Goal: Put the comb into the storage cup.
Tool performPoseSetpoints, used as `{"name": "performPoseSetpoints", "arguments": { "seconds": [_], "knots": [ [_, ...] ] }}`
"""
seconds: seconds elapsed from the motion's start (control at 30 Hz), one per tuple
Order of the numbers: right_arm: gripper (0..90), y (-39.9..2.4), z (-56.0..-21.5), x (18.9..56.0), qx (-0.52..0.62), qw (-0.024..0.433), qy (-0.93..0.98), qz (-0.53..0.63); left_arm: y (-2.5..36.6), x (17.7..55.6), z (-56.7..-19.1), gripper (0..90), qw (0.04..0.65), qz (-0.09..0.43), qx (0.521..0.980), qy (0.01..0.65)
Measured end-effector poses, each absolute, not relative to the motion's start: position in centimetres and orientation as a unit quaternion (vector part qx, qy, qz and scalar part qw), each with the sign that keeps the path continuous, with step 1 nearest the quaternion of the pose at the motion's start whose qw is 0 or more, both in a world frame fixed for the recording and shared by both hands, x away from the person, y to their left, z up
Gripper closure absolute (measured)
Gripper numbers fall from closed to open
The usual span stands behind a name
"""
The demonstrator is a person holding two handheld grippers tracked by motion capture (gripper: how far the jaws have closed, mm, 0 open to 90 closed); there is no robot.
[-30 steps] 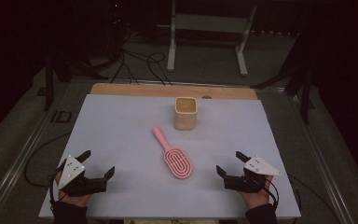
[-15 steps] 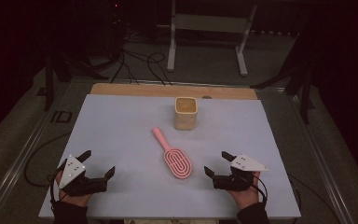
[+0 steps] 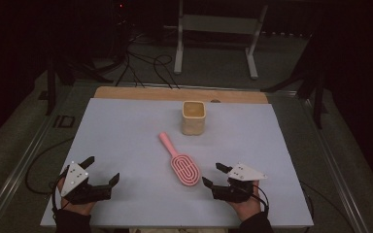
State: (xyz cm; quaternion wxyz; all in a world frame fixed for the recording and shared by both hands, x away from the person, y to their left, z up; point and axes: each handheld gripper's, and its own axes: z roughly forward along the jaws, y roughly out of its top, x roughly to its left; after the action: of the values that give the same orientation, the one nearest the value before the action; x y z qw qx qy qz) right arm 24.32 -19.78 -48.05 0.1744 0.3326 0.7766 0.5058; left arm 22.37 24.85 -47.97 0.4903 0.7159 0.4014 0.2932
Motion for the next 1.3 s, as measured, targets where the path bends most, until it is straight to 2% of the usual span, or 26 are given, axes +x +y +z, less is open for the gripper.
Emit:
{"name": "performPoseSetpoints", "arguments": {
  "seconds": [0.1,0.13,0.2,0.23,0.33,0.37,0.4,0.43,0.47,0.6,1.3],
  "knots": [
    [39.1,-18.8,-48.4,24.3,0.321,0.17,0.785,0.501,24.9,22.4,-48.0,0.1,0.49,0.293,0.716,0.401],
    [39.1,-18.8,-48.4,24.3,0.321,0.17,0.785,0.501,24.9,22.4,-48.0,0.1,0.49,0.293,0.716,0.401],
    [47.5,-18.0,-48.6,24.2,0.311,0.163,0.793,0.498,24.9,22.4,-48.0,0.1,0.49,0.294,0.716,0.401],
    [47.5,-18.0,-48.6,24.2,0.311,0.163,0.793,0.498,24.9,22.4,-48.0,0.1,0.49,0.294,0.716,0.401],
    [59.8,-17.2,-48.9,24.1,0.3,0.155,0.8,0.496,24.9,22.4,-47.9,0.1,0.49,0.293,0.717,0.4],
    [59.8,-17.2,-48.9,24.1,0.3,0.155,0.8,0.496,24.9,22.4,-47.9,0.1,0.49,0.293,0.717,0.4],
    [74.3,-16.5,-49.2,24.0,0.283,0.15,0.809,0.492,24.9,22.4,-47.9,0.1,0.49,0.294,0.716,0.4],
    [74.3,-16.5,-49.2,24.0,0.283,0.15,0.809,0.492,24.9,22.4,-47.9,0.1,0.49,0.294,0.716,0.4],
    [86.7,-16.0,-49.3,23.9,0.275,0.152,0.814,0.488,24.9,22.4,-47.9,0.1,0.49,0.294,0.717,0.4],
    [90.0,-14.9,-49.7,23.6,0.262,0.151,0.828,0.473,24.8,22.3,-48.0,0.1,0.489,0.294,0.717,0.4],
    [89.9,-13.5,-51.3,24.2,0.257,0.14,0.859,0.419,24.8,22.4,-48.0,0.1,0.488,0.293,0.719,0.398]
  ]
}}
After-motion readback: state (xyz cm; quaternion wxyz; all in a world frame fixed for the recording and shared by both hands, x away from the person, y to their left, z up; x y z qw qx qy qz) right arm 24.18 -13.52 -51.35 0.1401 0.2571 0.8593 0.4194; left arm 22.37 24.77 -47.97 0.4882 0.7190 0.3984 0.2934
